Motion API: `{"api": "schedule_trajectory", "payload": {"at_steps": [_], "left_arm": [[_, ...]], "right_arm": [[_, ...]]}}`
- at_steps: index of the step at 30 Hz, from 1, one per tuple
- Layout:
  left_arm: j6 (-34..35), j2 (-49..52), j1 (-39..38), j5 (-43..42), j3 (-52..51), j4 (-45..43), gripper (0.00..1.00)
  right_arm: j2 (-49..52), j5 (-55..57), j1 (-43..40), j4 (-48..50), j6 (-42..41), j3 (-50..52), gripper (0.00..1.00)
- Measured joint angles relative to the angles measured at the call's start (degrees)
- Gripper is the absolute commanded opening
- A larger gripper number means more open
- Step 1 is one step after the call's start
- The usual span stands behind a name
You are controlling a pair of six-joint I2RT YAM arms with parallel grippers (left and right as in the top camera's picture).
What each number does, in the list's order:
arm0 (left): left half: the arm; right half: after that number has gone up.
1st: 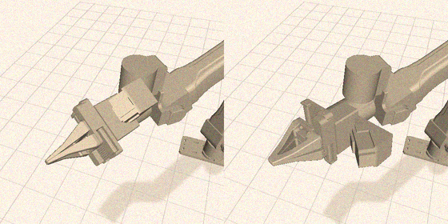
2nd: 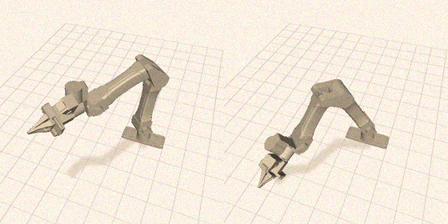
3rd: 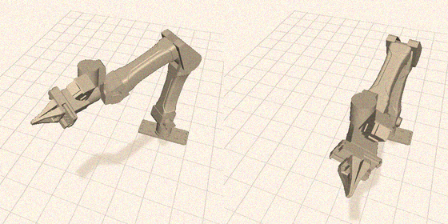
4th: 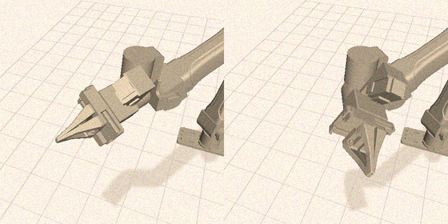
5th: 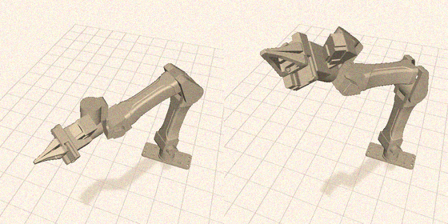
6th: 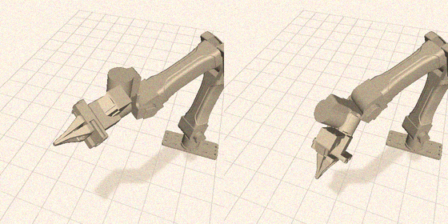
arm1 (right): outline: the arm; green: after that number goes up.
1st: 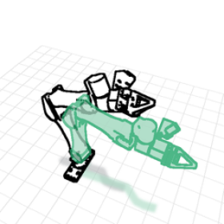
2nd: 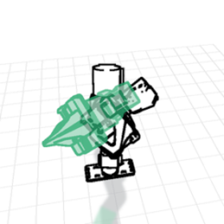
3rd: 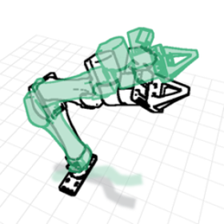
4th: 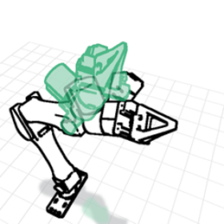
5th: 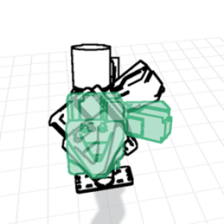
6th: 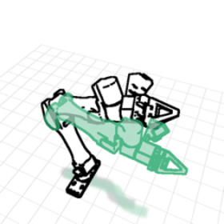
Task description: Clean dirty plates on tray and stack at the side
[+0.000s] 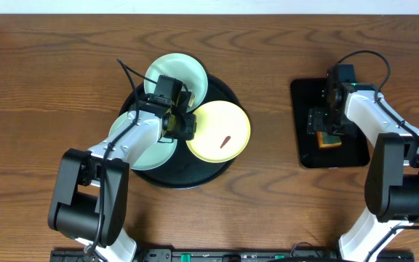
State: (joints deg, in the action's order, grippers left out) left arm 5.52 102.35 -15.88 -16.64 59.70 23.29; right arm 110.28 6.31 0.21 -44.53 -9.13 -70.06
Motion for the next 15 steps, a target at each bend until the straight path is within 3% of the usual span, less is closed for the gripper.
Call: {"api": "schedule_trajectory", "payload": {"at_steps": [3,15], "left_arm": [[-0.4,0.0,0.0,0.0,0.0,0.0,0.39],[0.0,1.9,0.0,0.7,0.0,-1.3,0.38]], "right_arm": [[0.0,0.0,0.0,0.0,0.0,0.0,0.8],[0.0,0.0,0.0,-0.2,0.0,0.0,0.8]]}}
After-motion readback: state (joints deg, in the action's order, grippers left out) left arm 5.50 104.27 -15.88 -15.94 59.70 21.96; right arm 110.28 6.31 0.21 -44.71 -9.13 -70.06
